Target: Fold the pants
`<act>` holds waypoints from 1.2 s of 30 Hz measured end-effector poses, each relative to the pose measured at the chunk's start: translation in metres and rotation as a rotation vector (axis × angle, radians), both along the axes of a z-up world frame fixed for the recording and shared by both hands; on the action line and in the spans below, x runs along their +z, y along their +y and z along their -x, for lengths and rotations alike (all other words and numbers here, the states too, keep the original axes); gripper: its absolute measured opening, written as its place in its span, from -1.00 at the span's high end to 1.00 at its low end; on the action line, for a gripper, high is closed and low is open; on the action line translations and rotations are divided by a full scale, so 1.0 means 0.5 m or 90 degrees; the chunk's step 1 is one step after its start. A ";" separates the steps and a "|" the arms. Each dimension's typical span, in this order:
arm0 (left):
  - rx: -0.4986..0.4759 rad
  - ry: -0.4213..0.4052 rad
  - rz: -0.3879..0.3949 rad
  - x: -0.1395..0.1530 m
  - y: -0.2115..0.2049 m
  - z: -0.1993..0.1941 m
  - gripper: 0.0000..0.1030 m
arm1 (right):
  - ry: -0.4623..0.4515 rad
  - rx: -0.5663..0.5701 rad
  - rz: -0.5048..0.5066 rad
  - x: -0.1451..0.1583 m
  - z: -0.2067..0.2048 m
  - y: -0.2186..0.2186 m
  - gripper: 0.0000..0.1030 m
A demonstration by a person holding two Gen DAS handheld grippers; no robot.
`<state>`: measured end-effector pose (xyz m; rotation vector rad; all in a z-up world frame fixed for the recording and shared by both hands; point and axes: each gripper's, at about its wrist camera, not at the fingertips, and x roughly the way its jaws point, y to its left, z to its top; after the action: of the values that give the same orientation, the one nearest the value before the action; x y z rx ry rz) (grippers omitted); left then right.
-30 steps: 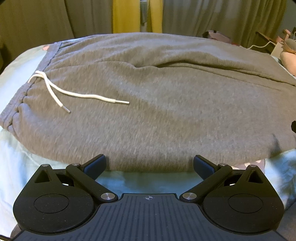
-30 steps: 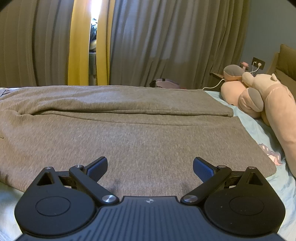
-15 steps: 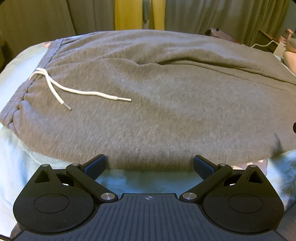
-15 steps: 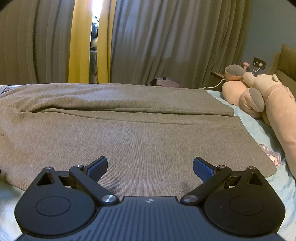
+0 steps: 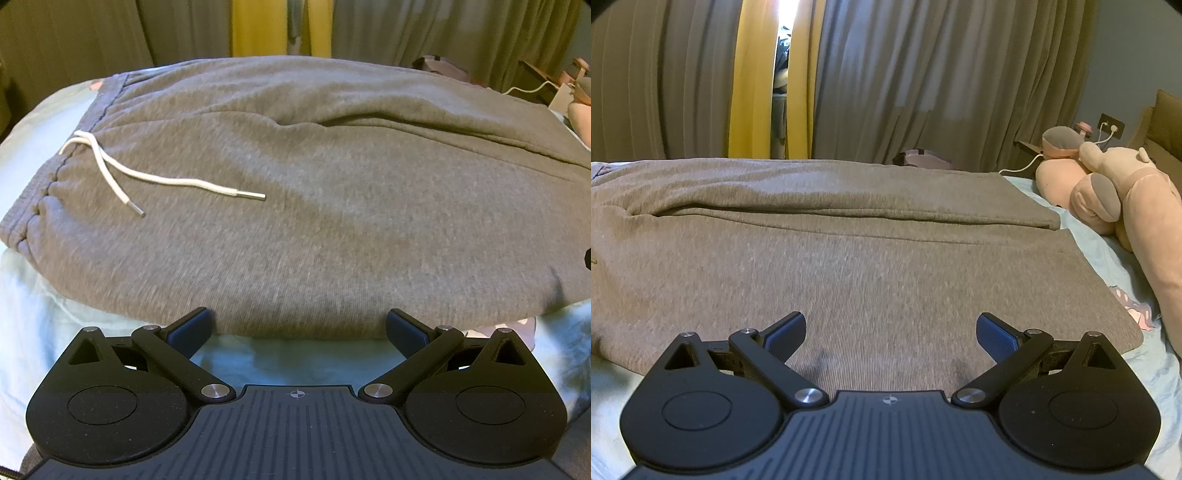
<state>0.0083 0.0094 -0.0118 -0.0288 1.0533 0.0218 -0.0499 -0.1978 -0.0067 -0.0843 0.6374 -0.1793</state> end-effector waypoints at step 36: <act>0.164 -0.150 0.051 0.057 0.060 -0.110 -1.00 | 0.228 -0.058 -0.174 -0.099 -0.184 -0.152 -0.93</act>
<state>0.0634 0.0394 0.0168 -0.2342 0.8086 0.2051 0.0424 -0.2736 -0.0560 0.1809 1.0175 -0.1642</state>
